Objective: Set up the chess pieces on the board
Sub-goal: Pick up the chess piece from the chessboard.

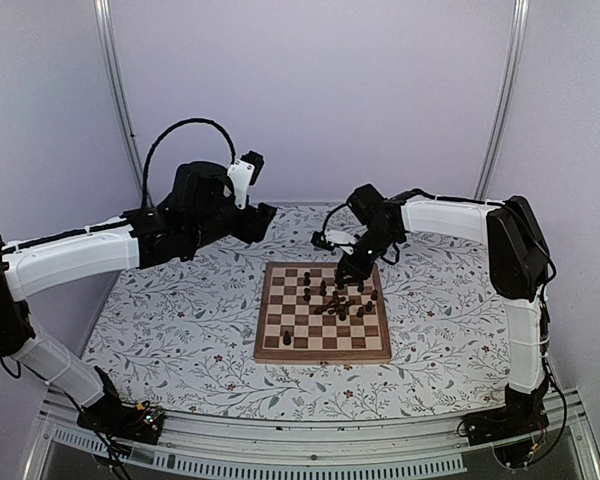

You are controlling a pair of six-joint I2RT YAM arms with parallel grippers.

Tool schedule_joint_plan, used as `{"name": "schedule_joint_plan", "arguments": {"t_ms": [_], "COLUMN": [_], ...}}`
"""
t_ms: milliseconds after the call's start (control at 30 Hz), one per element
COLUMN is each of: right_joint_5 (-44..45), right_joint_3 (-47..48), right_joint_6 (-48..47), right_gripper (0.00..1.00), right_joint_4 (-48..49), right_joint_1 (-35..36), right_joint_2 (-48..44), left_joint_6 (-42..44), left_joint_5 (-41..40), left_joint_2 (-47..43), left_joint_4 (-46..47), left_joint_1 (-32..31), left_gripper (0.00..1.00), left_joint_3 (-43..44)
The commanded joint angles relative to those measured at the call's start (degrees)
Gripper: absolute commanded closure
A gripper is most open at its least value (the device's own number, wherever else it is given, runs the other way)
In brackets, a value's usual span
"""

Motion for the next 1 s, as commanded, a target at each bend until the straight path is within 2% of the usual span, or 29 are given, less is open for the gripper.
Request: {"name": "schedule_joint_plan", "arguments": {"t_ms": [0, 133, 300, 433, 733, 867, 967], "right_joint_5": [0.55, 0.59, 1.11, 1.89, 1.72, -3.94, -4.81], "right_joint_3": [-0.95, -1.31, -1.36, -1.49, -4.37, -10.9, -16.42], "right_joint_6": [0.03, 0.05, 0.08, -0.14, -0.51, -2.45, -5.83], "right_gripper": [0.7, 0.75, 0.88, 0.93, 0.95, 0.94, 0.94], "right_joint_4": [-0.01, 0.11, 0.15, 0.16, -1.06, -1.19, -1.12], "right_joint_1": [0.27, 0.29, 0.32, 0.29, 0.29, 0.77, 3.1], "right_joint_2": [-0.22, -0.39, -1.41, -3.49, -10.62, -15.72, -19.83], "left_joint_6": [0.33, 0.29, 0.51, 0.92, 1.66, 1.24, 1.21], "left_joint_5": [0.55, 0.66, 0.61, 0.33, -0.93, -0.7, -0.86], "left_joint_2": [0.89, 0.98, 1.25, 1.25, 2.17, 2.3, 2.45], "left_joint_4": [-0.36, -0.34, -0.54, -0.44, -0.36, -0.47, -0.48], "left_joint_1": [-0.1, -0.18, -0.43, -0.93, -1.77, -1.77, -1.77], "left_gripper": [0.31, 0.31, 0.31, 0.31, 0.31, 0.3, 0.3], "left_joint_3": [1.67, 1.66, 1.66, 1.6, 1.57, 1.58, 1.58]}}
